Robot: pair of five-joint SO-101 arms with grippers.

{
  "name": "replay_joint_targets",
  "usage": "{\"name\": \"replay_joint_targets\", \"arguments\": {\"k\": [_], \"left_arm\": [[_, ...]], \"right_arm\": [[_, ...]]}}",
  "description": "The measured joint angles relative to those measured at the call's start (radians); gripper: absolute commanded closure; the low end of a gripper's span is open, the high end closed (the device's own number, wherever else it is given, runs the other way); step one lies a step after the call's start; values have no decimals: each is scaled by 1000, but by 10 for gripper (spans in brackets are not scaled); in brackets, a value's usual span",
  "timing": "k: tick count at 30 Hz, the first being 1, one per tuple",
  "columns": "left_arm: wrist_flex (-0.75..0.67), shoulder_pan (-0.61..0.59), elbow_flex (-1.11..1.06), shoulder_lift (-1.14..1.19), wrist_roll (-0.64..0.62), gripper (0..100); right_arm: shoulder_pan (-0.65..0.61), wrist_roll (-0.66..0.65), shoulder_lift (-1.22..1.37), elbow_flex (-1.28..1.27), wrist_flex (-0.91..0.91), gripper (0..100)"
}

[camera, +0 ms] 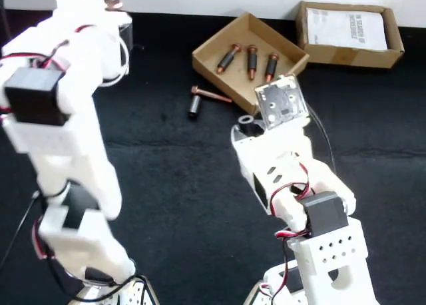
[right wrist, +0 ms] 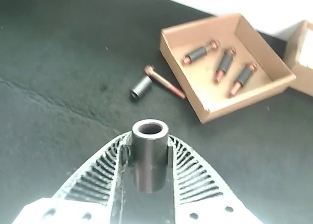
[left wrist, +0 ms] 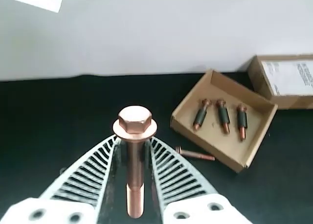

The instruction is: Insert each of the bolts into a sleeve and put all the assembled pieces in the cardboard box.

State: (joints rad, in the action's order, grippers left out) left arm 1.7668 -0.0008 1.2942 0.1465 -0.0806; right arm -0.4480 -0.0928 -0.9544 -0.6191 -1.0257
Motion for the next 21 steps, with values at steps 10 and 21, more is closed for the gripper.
{"name": "replay_joint_targets", "arguments": {"k": [10,21], "left_arm": [[0,103,-612,-499,0,991],[0,216,-806,-706,0,991]], "right_arm": [[-112,0,0,0,11,991],[-201,0,0,0,58,991]]}}
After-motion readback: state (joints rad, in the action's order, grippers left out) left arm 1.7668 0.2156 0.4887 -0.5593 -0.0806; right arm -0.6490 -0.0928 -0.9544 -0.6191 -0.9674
